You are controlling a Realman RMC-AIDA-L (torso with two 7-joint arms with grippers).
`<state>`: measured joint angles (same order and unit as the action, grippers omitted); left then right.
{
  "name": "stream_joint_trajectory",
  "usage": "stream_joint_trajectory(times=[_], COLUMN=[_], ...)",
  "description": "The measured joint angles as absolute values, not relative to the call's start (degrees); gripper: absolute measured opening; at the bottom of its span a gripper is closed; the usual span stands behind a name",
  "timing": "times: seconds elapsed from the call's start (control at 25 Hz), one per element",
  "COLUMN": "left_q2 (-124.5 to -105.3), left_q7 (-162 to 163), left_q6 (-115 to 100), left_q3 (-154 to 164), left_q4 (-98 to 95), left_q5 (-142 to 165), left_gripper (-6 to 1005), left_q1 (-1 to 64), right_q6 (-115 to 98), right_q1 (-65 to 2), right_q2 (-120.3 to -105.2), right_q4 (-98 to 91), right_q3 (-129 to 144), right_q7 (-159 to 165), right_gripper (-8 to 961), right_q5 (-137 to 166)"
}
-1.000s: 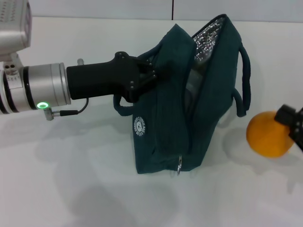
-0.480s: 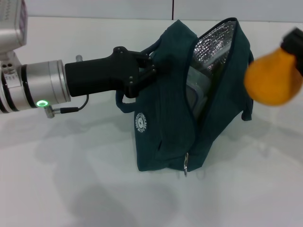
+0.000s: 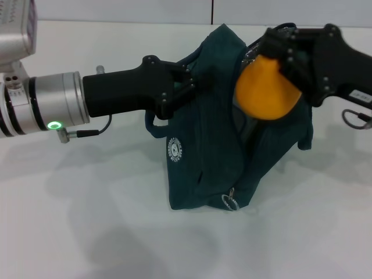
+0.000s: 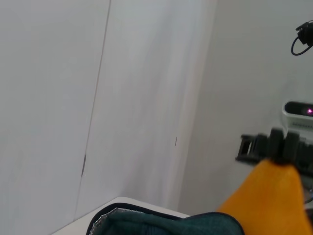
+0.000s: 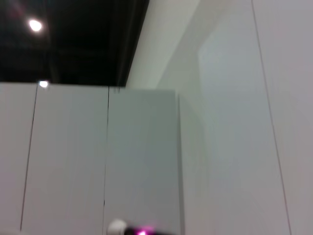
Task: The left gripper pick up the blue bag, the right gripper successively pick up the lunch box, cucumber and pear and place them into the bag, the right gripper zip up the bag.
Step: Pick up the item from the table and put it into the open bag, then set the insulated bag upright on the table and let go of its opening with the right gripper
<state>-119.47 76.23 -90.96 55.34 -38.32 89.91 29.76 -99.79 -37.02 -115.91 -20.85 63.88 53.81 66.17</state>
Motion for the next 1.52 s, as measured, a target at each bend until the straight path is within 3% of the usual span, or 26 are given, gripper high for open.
stream_joint_trajectory(times=[0.96,1.28,1.52], left_q2=[-119.53,-119.53,-119.38], left_q7=[76.03,76.03,75.72], left_q6=[-90.27,-90.16,-89.57], left_q3=[55.03,54.92,54.92], left_q4=[-38.23,-38.23,-37.48], left_q5=[89.58,89.55,89.66], left_gripper=[40,40,40], left_q1=[30.59,30.25,29.76], right_q6=[-88.33,-92.89,-96.71], right_q1=[-36.71,-32.26,-24.64], right_q2=[-116.11,-115.4,-111.04], right_q4=[-20.98,-22.9,-26.85], right_q3=[75.94,75.88,72.2], right_q7=[54.62,54.87,57.97], right_gripper=[32,292,489], right_q5=[65.84,61.36,62.02])
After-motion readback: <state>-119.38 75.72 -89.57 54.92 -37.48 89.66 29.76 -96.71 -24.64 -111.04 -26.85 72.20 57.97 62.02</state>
